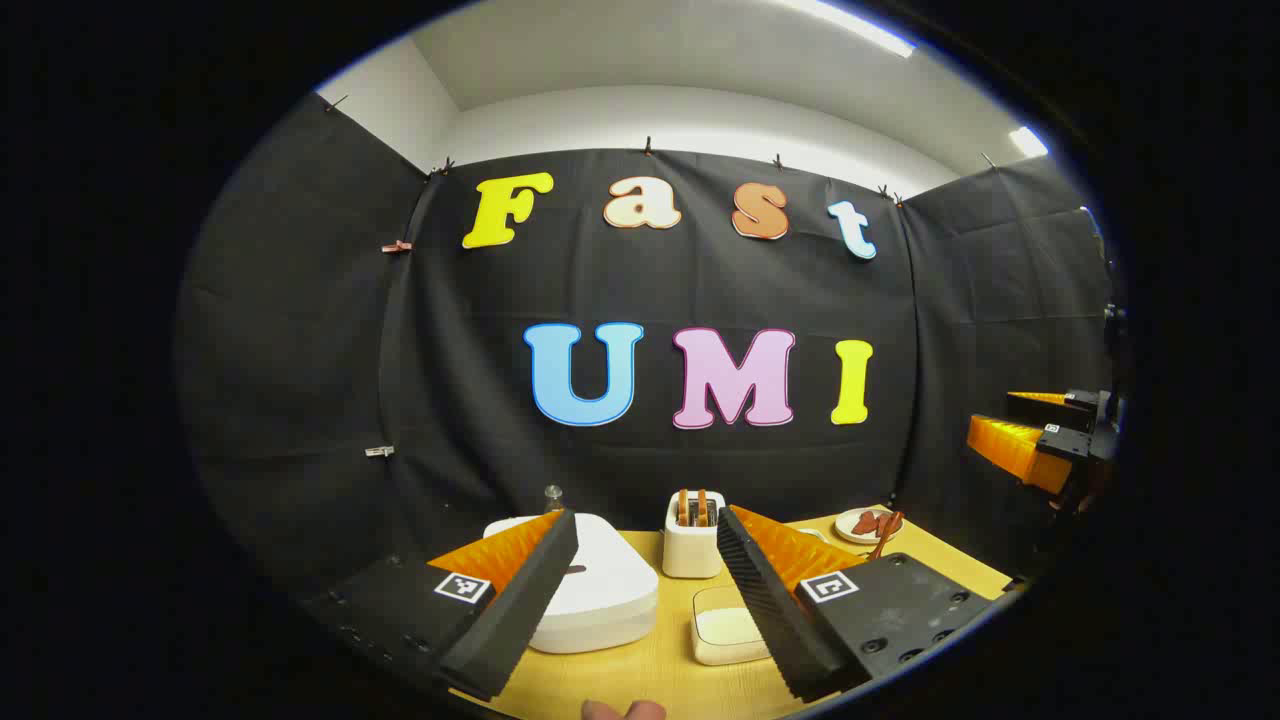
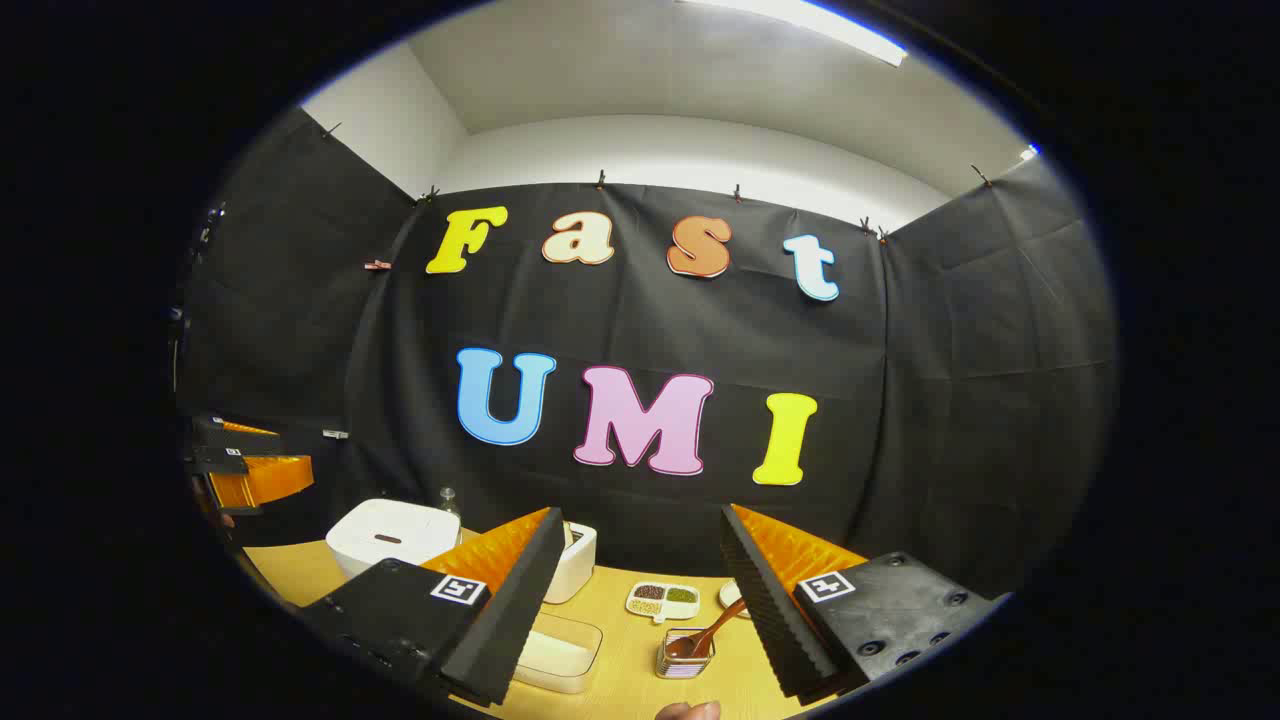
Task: Close the left gripper, press the button to open the rice cooker; take a wooden spoon from the chopstick holder with the right hand, scoop a spoonful of rice and pour it into the rice cooker, then put the wooden spoon back into the chopstick holder.
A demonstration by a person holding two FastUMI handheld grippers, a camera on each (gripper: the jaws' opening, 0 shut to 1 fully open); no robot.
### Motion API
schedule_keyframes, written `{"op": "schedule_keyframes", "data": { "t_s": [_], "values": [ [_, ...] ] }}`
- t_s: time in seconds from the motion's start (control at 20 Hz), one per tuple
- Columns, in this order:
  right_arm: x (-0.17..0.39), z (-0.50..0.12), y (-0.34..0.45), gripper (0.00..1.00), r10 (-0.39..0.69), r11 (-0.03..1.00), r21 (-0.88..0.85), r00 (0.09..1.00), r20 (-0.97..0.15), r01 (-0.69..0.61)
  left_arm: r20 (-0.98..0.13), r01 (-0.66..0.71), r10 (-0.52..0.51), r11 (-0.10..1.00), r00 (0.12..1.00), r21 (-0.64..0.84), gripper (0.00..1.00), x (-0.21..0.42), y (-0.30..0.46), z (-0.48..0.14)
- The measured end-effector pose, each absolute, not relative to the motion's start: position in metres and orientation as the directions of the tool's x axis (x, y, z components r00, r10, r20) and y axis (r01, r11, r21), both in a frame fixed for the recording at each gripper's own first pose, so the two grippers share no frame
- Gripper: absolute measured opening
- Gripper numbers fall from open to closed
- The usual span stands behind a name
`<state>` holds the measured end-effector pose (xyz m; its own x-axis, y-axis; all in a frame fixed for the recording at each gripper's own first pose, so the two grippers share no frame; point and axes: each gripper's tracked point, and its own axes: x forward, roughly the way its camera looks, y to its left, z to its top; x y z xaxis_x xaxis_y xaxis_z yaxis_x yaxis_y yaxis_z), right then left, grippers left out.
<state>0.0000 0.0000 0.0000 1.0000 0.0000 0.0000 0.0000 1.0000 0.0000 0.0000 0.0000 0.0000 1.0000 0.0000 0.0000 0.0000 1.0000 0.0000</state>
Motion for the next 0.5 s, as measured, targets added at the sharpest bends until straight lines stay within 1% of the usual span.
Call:
{"op": "schedule_keyframes", "data": {
  "t_s": [0.5],
  "values": [
    [0.01,-0.015,-0.002,0.97,0.013,1.0,0.001,1.0,-0.014,-0.013,-0.01,-0.042,0.042,0.999,0.999,0.01,0.96,-0.009,0.003,-0.005]
  ]
}}
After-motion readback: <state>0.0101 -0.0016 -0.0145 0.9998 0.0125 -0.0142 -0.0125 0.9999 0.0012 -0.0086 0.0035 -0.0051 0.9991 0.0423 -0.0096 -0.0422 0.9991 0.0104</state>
